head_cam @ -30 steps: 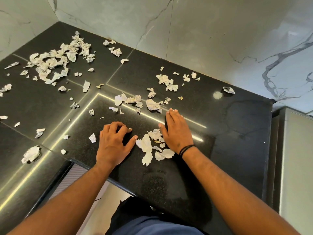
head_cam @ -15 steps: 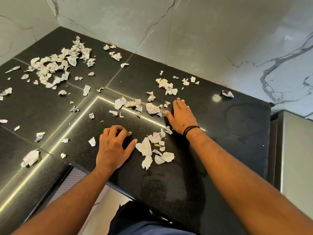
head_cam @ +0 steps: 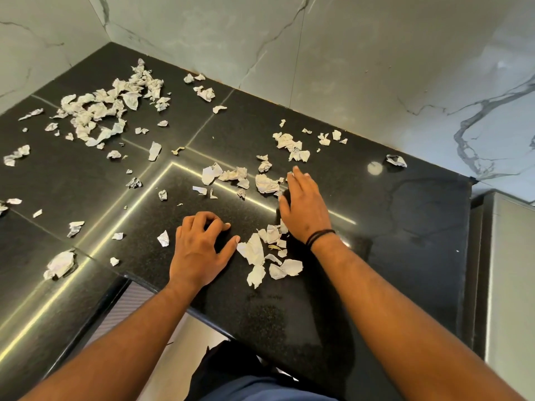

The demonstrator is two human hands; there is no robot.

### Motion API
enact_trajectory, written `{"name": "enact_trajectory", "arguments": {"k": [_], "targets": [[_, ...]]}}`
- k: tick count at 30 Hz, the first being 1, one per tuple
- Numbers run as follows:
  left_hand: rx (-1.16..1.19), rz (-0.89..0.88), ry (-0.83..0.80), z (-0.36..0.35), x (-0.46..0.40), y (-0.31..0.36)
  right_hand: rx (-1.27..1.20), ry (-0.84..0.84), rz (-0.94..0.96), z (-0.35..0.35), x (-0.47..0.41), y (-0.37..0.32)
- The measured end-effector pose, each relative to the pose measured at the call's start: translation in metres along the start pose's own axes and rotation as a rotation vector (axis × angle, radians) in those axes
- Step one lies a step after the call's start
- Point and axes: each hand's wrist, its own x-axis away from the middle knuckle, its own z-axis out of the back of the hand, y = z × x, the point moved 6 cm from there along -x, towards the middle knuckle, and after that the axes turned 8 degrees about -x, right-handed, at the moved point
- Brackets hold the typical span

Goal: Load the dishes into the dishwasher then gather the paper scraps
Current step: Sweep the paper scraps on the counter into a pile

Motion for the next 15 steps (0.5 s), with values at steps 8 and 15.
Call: {"name": "enact_trajectory", "arguments": {"k": [8,15], "targets": [[-0.004,0.003,-0.003,-0.001,-0.001,0.0,-0.017,0.08,0.058,-0.019,0.028,0.009],[-0.006,0.011,-0.004,-0.002,-0.001,0.0,-0.037,0.214,0.019,-0.017,0.053,-0.009]]}}
